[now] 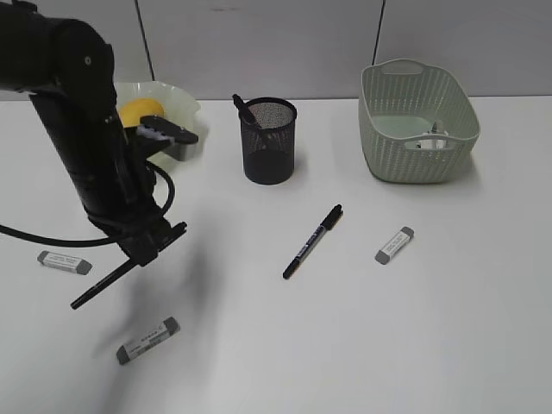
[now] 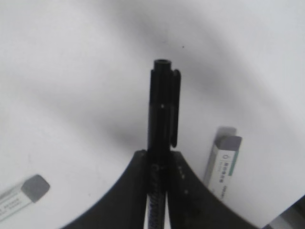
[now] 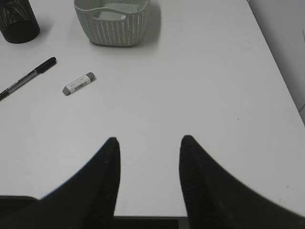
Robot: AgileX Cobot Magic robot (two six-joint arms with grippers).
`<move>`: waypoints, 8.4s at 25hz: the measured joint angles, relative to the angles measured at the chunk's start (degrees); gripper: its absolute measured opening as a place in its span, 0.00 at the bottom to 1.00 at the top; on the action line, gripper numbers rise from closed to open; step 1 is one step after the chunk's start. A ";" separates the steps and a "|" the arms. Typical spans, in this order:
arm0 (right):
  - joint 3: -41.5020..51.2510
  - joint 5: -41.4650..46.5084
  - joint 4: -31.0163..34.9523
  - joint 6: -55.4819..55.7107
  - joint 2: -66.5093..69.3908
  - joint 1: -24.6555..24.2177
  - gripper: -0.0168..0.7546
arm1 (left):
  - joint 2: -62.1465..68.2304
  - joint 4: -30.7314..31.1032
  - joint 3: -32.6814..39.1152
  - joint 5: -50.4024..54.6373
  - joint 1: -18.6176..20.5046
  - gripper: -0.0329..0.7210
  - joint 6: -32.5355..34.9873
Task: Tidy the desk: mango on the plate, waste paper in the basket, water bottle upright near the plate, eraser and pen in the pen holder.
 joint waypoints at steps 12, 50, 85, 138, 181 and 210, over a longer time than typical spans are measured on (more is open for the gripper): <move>0.00 0.00 0.05 0.00 0.00 0.00 0.46 | -12.19 -0.06 0.06 -19.66 -8.87 0.16 -21.19; 0.00 -0.06 0.05 0.00 0.00 0.00 0.46 | 13.00 -0.18 -1.37 -98.11 -5.66 0.16 -25.23; 0.00 -0.06 0.11 0.05 0.00 0.00 0.46 | -10.81 17.25 -8.30 -38.25 -4.03 0.65 -33.38; 0.00 -0.06 0.15 0.05 0.00 0.00 0.46 | -93.25 5.96 39.58 3.87 26.39 0.58 -21.59; 0.00 -0.06 0.22 0.05 0.00 0.00 0.46 | -109.82 5.34 41.56 4.69 21.23 0.75 -22.20; -21.03 6.19 3.46 11.28 49.64 0.00 0.50 | -109.82 5.28 41.56 4.69 21.23 0.70 -22.23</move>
